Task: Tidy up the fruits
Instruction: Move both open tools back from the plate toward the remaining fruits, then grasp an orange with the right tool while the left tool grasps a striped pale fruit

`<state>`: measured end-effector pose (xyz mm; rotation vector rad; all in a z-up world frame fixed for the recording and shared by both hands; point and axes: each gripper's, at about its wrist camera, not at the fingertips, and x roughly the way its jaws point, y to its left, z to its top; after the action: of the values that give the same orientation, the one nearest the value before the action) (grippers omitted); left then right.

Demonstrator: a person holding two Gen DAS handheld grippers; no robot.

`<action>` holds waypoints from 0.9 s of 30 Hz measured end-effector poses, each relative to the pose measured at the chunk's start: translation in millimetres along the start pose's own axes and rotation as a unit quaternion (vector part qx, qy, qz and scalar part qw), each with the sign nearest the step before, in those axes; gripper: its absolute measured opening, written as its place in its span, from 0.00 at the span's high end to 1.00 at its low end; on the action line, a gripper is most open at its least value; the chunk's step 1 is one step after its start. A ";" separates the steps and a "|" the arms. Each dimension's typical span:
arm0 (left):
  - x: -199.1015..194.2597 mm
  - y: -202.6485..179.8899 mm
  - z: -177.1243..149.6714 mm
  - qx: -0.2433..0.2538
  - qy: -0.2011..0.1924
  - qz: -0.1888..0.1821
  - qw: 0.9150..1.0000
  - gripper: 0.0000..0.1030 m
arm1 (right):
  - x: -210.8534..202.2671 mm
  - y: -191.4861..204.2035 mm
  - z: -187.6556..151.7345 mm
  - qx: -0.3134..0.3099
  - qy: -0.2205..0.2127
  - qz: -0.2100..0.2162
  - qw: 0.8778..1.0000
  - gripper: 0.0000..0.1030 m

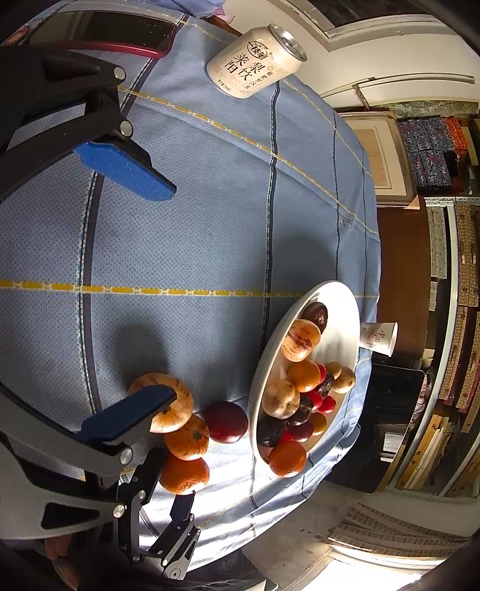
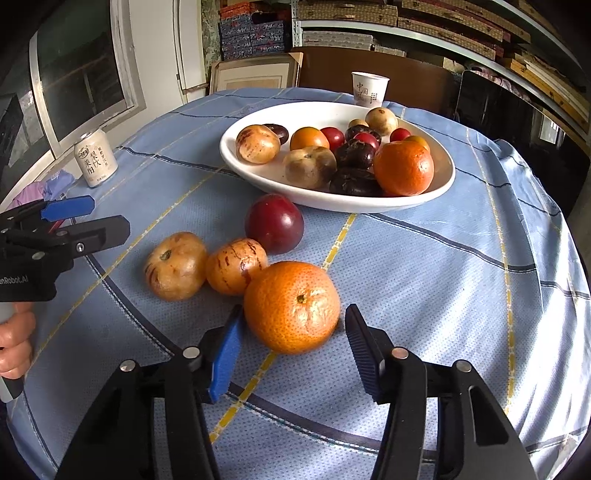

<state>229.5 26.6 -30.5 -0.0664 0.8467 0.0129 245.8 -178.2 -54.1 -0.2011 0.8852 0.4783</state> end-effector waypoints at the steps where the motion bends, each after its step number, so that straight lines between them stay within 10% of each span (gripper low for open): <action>1: 0.4 0.1 -0.1 0.000 0.000 0.000 1.000 0.05 | -0.5 0.5 0.0 -0.001 -0.001 -0.001 1.000 0.45; 17: 3.3 1.2 -1.5 -0.002 0.003 -0.004 1.000 0.05 | -13.8 -9.4 4.3 0.019 -0.020 -0.016 0.999 0.54; 23: -3.0 -30.7 -10.7 0.082 -0.003 -0.058 0.995 0.05 | -24.9 -40.0 8.6 0.095 -0.034 0.008 0.995 0.54; 27: -0.8 -56.7 -18.1 0.147 -0.009 -0.063 0.987 0.33 | -22.2 -49.5 9.1 0.123 -0.026 0.024 0.992 0.54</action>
<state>217.6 -31.1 -38.9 0.1575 0.8176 -0.2305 263.9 -225.3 -32.4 0.0572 0.8911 0.4125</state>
